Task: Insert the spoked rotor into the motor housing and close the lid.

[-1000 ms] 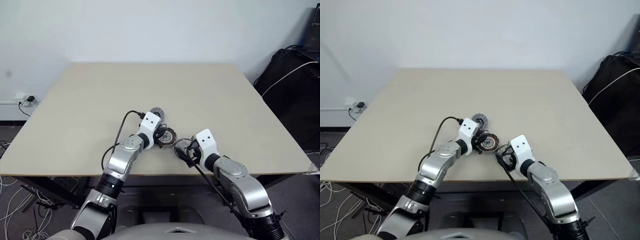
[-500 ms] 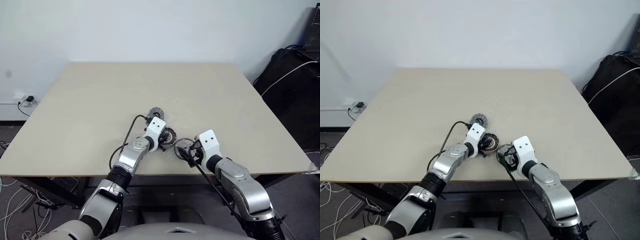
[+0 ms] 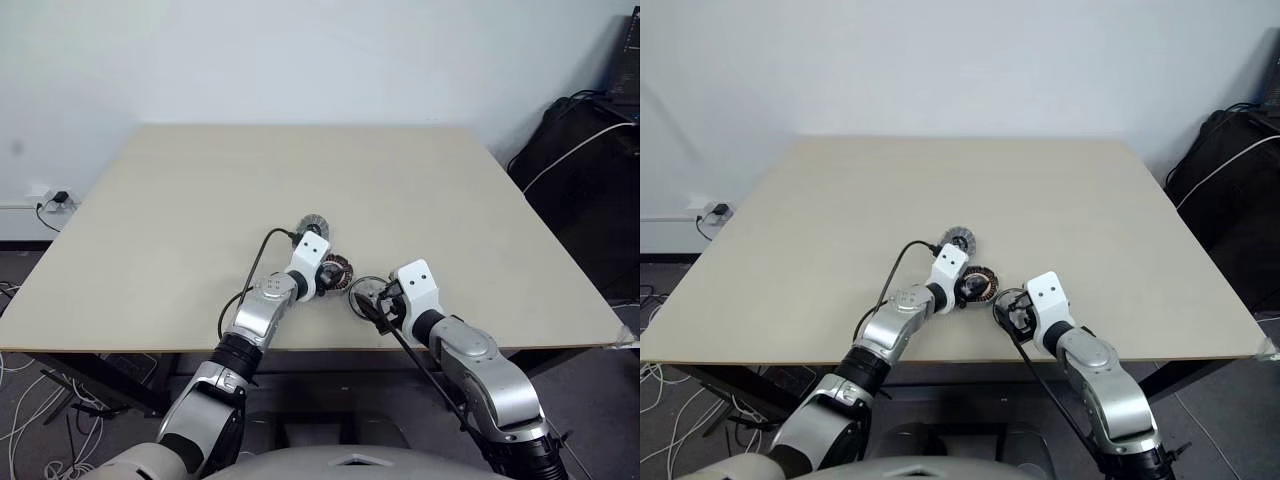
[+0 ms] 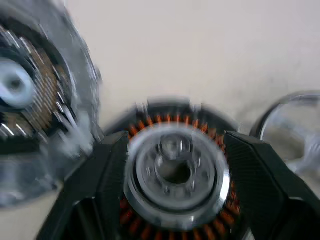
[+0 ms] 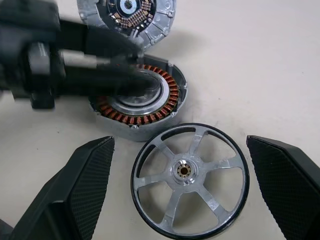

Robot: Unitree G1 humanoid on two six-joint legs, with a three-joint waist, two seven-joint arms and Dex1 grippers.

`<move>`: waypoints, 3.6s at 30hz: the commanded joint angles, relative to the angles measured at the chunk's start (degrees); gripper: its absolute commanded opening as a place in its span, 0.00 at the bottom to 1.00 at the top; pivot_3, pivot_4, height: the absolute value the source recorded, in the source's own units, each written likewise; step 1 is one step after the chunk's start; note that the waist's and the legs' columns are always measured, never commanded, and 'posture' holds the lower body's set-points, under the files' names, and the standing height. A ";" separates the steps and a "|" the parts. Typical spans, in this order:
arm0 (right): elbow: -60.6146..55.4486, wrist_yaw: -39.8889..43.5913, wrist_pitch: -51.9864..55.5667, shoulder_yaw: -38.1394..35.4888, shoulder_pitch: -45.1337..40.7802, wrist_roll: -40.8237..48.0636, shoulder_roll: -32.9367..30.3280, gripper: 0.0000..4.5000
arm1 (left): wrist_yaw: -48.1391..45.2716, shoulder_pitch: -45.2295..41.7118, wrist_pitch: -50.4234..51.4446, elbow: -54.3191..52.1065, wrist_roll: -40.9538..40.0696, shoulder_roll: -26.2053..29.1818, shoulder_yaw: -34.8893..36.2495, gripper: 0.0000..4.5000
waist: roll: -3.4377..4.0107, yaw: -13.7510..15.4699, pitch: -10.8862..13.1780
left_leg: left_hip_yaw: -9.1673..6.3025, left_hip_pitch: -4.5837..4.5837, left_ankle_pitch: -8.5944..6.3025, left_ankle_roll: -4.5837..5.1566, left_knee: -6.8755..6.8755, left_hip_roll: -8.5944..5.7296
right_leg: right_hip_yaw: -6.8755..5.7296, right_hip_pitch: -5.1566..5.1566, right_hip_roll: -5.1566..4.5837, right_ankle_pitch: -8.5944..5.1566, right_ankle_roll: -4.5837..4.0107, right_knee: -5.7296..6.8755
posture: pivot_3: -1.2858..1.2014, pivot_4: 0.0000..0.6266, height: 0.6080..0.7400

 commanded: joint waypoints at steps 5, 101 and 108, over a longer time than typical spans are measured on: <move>-0.33 -1.47 2.98 0.06 -3.70 -0.27 1.22 0.91 | -0.84 8.94 0.79 -18.34 -1.36 2.65 0.53 0.10 | 0.06 -0.31 -0.04 | 0.02 0.01 0.00 -0.01 -0.01 0.02 | 0.04 0.02 0.01 0.00 -0.02 0.01 | 0.52 0.00 1.00; 41.61 12.11 -1.56 11.85 -36.02 -13.20 5.84 0.01 | -0.52 39.96 -5.47 -37.98 -0.88 12.99 -0.63 0.00 | 0.55 -0.95 0.20 | 0.06 0.05 0.05 -0.19 -0.25 0.05 | -0.01 -0.18 -0.11 -0.02 -0.15 0.03 | 0.52 0.00 1.00; 39.95 12.48 -2.51 11.05 -34.66 -12.48 5.75 0.01 | -0.88 39.61 -5.49 -37.23 -1.07 12.73 -0.91 0.00 | 0.56 -1.01 0.20 | 0.06 0.06 0.05 -0.19 -0.26 0.05 | 0.00 -0.18 -0.12 -0.02 -0.16 0.03 | 0.52 0.00 1.00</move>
